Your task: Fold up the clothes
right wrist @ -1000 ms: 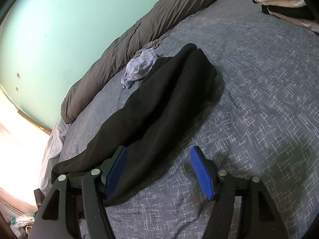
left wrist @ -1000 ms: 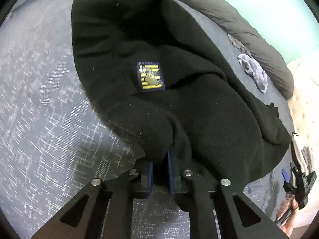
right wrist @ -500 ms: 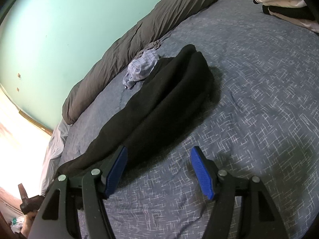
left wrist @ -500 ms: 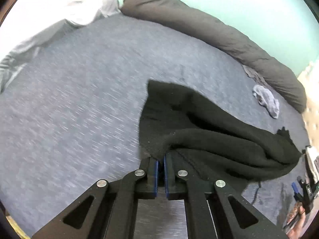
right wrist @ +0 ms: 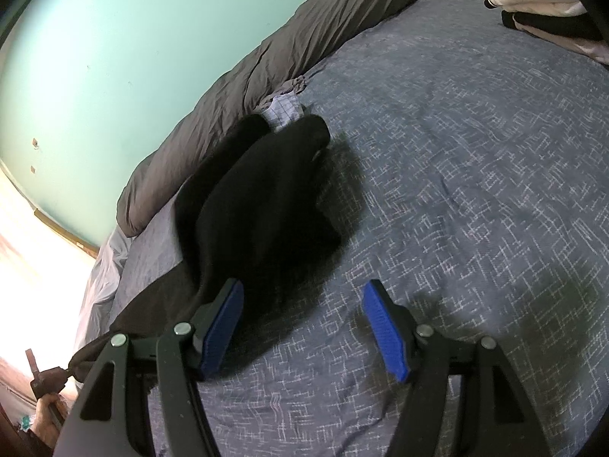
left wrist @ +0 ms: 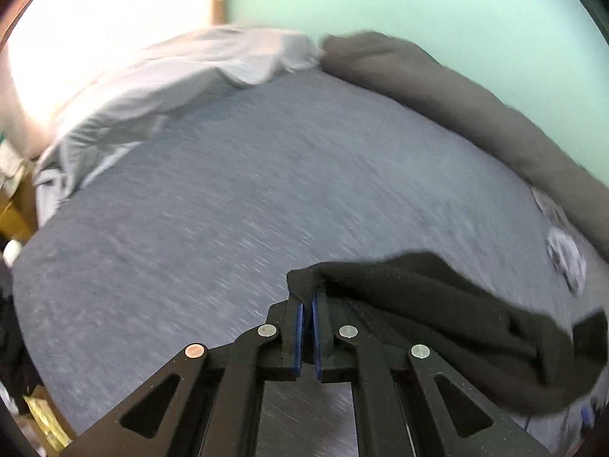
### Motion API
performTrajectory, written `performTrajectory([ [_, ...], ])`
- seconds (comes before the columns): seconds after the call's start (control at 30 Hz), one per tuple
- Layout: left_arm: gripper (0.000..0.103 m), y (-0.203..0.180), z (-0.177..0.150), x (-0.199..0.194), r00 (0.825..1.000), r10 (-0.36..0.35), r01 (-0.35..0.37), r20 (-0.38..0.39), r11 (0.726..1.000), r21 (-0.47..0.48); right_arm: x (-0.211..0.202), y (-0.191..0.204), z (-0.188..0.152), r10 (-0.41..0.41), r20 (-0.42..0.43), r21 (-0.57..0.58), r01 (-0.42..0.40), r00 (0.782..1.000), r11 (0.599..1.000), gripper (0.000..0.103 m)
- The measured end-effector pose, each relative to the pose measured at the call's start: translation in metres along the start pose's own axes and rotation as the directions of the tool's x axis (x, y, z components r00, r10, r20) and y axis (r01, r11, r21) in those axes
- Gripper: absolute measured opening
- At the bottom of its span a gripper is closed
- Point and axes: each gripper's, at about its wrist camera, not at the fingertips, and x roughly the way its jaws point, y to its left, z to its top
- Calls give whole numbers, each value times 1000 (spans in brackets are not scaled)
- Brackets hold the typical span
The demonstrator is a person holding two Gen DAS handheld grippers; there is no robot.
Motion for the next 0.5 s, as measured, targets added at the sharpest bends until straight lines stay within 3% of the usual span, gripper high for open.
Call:
performTrajectory([
  [0.03,4,12,4,0,1000,22,-22,15,999,-38,0,0,0,-1,0,0,1,1000,1000,67],
  [0.13,5,16,-6,22,995,41,-45,-88,998,-35,1,0,-1,-3,-5,-3,3,1000,1000,67],
  [0.3,9,-11,-35,29,991,25,-13,-128,996,92,3,1,-3,0,-13,-5,0,1000,1000,67],
  [0.4,10,-8,-42,23,992,-4,13,-128,997,71,4,2,-3,2,-16,-4,-2,1000,1000,67],
  [0.5,18,10,-45,7,991,-24,25,-129,1000,5,4,2,-4,7,-18,1,-7,1000,1000,67],
])
